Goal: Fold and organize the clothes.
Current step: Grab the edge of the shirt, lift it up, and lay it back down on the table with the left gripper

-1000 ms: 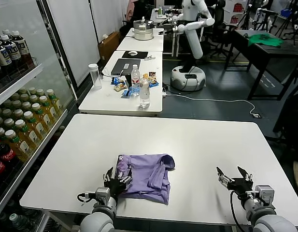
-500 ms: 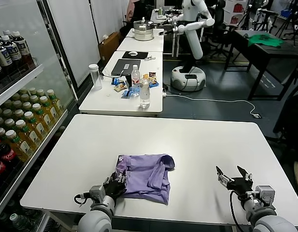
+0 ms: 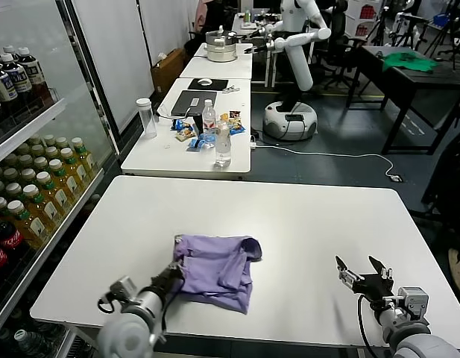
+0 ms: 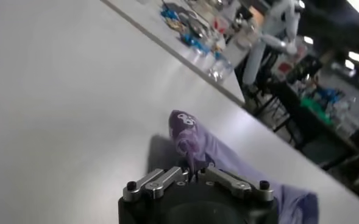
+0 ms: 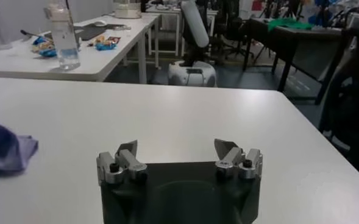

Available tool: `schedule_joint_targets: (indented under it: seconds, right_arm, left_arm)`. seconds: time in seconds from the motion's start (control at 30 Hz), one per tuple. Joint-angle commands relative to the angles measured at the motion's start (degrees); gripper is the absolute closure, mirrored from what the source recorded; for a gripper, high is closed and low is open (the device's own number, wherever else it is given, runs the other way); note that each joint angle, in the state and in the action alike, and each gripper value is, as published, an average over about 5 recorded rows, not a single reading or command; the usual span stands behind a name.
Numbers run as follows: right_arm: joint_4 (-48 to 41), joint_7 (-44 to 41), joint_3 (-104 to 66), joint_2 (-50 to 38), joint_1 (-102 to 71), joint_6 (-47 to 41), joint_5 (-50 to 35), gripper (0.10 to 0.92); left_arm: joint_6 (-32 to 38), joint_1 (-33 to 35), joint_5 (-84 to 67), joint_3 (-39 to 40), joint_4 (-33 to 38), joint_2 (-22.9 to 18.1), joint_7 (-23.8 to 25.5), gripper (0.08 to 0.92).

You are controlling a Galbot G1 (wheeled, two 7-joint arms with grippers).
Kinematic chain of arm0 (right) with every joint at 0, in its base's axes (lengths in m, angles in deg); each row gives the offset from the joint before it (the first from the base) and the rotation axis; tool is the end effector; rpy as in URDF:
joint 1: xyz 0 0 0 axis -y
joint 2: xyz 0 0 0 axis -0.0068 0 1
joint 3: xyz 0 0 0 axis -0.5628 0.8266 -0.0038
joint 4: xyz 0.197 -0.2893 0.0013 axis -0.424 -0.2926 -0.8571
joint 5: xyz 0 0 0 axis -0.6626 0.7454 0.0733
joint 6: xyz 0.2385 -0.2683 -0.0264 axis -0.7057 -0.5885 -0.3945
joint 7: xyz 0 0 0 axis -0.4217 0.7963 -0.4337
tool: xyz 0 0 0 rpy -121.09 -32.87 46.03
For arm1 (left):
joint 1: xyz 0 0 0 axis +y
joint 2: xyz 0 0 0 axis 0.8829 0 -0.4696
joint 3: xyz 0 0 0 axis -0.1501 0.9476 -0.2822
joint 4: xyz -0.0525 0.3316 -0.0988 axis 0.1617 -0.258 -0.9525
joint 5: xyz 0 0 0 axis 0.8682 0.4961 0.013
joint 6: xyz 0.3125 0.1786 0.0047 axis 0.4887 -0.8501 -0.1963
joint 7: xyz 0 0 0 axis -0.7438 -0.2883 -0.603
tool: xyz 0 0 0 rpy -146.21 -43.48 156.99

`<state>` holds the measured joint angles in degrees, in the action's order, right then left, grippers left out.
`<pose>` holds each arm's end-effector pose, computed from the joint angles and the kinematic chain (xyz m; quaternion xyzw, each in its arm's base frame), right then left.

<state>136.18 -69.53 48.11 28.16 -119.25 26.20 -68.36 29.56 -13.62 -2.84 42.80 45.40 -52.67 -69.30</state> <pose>0.2014 -0.1068 -0.2154 0.0048 -0.9812 0.0075 0.1927 0.2634 0.0265 -0.2692 -0.0236 -0.9141 0.3257 0.2402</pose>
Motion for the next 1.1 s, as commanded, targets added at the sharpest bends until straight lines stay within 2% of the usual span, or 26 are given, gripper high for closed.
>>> schedule_joint_targets:
  seconds: [0.03, 0.17, 0.27, 0.33, 0.43, 0.53, 0.6, 0.67, 0.77, 0.83, 0.9, 1.1]
  right_arm:
    - [-0.37, 0.03, 0.02, 0.11, 0.23, 0.20, -0.14, 0.203]
    - [-0.67, 0.02, 0.45, 0.41, 0.70, 0.41, -0.13, 0.203]
    - [-0.73, 0.00, 0.72, 0.69, 1.02, 0.49, -0.12, 0.203]
    - [-0.65, -0.01, 0.81, 0.95, 1.17, 0.52, -0.12, 0.203]
    - [-0.29, -0.04, 0.80, 1.38, 1.13, 0.53, -0.11, 0.203]
    - [0.25, -0.13, 0.67, 1.64, 0.83, 0.56, -0.12, 0.203]
    - [0.48, -0.22, 0.50, 1.64, 0.63, 0.62, -0.13, 0.203]
    - [0.56, -0.30, 0.24, 1.53, 0.52, 0.74, -0.16, 0.203]
    - [0.61, -0.36, -0.21, 1.24, 0.56, 0.91, -0.36, 0.203]
    - [0.66, -0.37, -0.51, 0.98, 0.66, 0.98, -0.55, 0.203]
    - [0.78, -0.36, -0.82, 0.71, 0.75, 1.01, -0.85, 0.203]
    - [1.02, -0.43, -1.93, -0.15, 0.64, 1.02, -1.88, 0.203]
  left_arm:
    - [-0.08, -0.21, -24.25, -21.39, 1.12, 6.15, 0.16, 0.885]
    - [-1.80, -1.09, -28.72, -29.99, 0.13, 12.64, 0.39, 0.885]
    - [-2.60, -2.18, -28.67, -33.84, 1.90, 16.97, 1.68, 0.885]
    - [-2.78, -3.22, -27.01, -33.88, 4.98, 18.84, 2.54, 0.885]
    - [-2.93, -4.59, -21.19, -28.47, 10.76, 19.44, 3.37, 0.885]
    - [-3.38, -5.11, -9.41, -16.09, 14.71, 17.39, 4.95, 0.885]
    - [-3.85, -5.40, 3.88, -5.20, 14.10, 14.98, 7.25, 0.885]
    - [-4.41, -6.16, 19.24, 6.21, 10.36, 11.99, 10.12, 0.885]
    - [-4.86, -8.57, 38.32, 18.80, 1.14, 7.19, 12.99, 0.885]
    - [-4.99, -10.37, 45.06, 24.16, -3.51, 4.41, 13.46, 0.885]
    - [-5.74, -12.05, 48.37, 28.22, -5.23, 1.92, 13.30, 0.885]
    - [-9.13, -17.52, 49.03, 33.89, -4.91, -2.30, 11.66, 0.881]
